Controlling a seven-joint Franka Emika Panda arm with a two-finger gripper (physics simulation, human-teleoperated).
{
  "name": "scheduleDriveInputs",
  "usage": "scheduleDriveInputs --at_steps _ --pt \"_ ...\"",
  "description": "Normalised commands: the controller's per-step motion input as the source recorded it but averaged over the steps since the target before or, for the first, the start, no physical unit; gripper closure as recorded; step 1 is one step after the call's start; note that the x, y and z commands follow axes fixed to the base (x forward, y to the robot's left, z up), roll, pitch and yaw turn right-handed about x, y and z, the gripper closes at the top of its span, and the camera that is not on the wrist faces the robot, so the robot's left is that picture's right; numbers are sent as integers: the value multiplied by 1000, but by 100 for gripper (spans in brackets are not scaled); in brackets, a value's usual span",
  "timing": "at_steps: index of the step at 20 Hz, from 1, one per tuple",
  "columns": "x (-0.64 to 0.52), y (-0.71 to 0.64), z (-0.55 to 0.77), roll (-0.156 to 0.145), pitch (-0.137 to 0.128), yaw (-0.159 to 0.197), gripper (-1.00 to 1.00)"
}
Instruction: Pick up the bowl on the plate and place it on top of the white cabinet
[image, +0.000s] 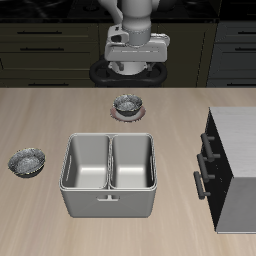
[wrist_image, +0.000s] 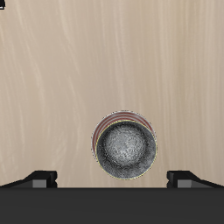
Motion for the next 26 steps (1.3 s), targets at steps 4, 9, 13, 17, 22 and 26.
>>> scheduleDriveInputs --at_steps 4,9,13,17,22,26 --pt "48 12 -330 -8 37 -15 -100" --pt "-47 -19 -272 -4 29 -24 -100" --pt "-8 71 -194 5 5 -7 -100" --pt "20 112 -286 14 7 -20 -100" --pt "25 50 -324 0 13 -3 -100" --pt "30 9 -356 -25 3 -22 -100"
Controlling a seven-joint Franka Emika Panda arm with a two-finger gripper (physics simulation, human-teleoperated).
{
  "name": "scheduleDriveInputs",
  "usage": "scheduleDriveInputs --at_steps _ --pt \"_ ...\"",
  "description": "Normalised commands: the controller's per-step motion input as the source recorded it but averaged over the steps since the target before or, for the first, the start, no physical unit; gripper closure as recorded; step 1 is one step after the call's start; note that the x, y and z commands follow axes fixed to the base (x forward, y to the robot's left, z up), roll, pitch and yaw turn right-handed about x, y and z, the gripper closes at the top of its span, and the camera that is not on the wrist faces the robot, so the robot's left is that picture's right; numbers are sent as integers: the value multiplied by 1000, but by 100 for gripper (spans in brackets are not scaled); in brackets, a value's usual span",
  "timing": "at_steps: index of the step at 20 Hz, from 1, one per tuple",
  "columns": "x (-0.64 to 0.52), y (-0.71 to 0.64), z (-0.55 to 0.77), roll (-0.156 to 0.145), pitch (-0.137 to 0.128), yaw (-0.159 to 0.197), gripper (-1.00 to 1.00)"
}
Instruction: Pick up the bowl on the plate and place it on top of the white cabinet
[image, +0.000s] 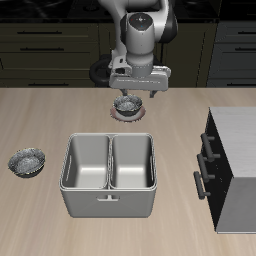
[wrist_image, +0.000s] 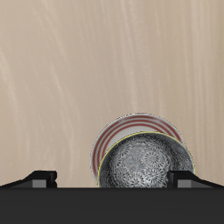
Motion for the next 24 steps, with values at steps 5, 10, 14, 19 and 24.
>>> scheduleDriveInputs --at_steps 5,10,14,19,24 --pt "-78 -51 -334 -12 33 -21 -100" --pt "-122 98 -218 7 12 -48 -100" --pt "-81 195 -136 35 18 -36 -100" --pt "-64 72 -75 22 25 -72 -100" --pt "5 76 -170 26 29 -23 -100"
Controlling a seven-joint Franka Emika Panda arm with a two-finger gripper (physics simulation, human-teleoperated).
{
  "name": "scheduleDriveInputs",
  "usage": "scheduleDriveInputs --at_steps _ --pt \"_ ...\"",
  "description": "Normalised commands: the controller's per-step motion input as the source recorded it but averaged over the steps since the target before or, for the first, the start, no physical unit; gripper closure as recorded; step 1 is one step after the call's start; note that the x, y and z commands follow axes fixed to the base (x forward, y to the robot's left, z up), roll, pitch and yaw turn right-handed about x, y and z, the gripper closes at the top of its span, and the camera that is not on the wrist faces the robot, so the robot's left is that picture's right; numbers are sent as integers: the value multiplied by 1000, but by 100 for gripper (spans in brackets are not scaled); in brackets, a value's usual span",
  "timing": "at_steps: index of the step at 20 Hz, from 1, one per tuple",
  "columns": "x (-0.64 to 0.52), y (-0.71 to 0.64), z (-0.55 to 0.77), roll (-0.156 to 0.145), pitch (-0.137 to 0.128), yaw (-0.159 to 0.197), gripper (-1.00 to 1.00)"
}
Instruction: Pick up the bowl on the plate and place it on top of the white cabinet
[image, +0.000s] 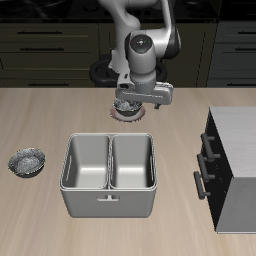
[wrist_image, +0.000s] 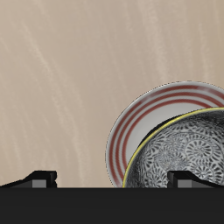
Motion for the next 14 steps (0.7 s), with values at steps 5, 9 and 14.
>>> scheduleDriveInputs --at_steps 5,9,14 --pt "0 31 -132 1 -1 28 -100" --pt "-67 72 -204 20 38 -32 -100" --pt "-51 34 -28 4 -13 -17 100"
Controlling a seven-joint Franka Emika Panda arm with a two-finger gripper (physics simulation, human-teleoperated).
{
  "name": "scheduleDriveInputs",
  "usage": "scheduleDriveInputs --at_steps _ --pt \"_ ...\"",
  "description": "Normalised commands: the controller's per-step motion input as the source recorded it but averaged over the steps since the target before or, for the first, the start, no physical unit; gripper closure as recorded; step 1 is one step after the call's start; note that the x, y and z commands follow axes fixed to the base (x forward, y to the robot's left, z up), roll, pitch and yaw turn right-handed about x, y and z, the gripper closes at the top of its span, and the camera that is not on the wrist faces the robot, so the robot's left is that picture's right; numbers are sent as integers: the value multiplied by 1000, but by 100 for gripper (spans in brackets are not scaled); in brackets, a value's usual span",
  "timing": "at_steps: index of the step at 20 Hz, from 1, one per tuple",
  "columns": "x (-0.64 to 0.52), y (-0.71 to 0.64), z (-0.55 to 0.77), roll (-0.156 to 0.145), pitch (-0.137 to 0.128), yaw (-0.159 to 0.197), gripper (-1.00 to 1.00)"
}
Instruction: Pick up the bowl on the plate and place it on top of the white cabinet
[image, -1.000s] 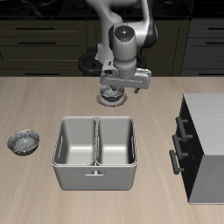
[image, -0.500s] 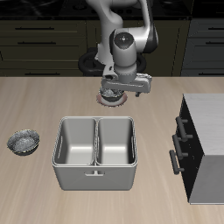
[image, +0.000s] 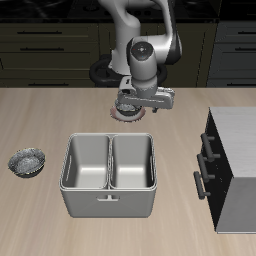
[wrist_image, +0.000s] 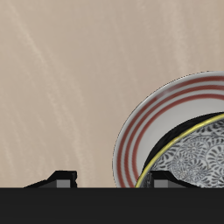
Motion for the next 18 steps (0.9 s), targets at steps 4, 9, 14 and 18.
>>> scheduleDriveInputs --at_steps 4,9,14,18 --pt "-18 31 63 12 -17 -17 100" --pt "-43 43 85 10 -21 -8 100" --pt "-18 -23 83 -24 -24 33 100" --pt "-7 6 202 -14 -36 58 100"
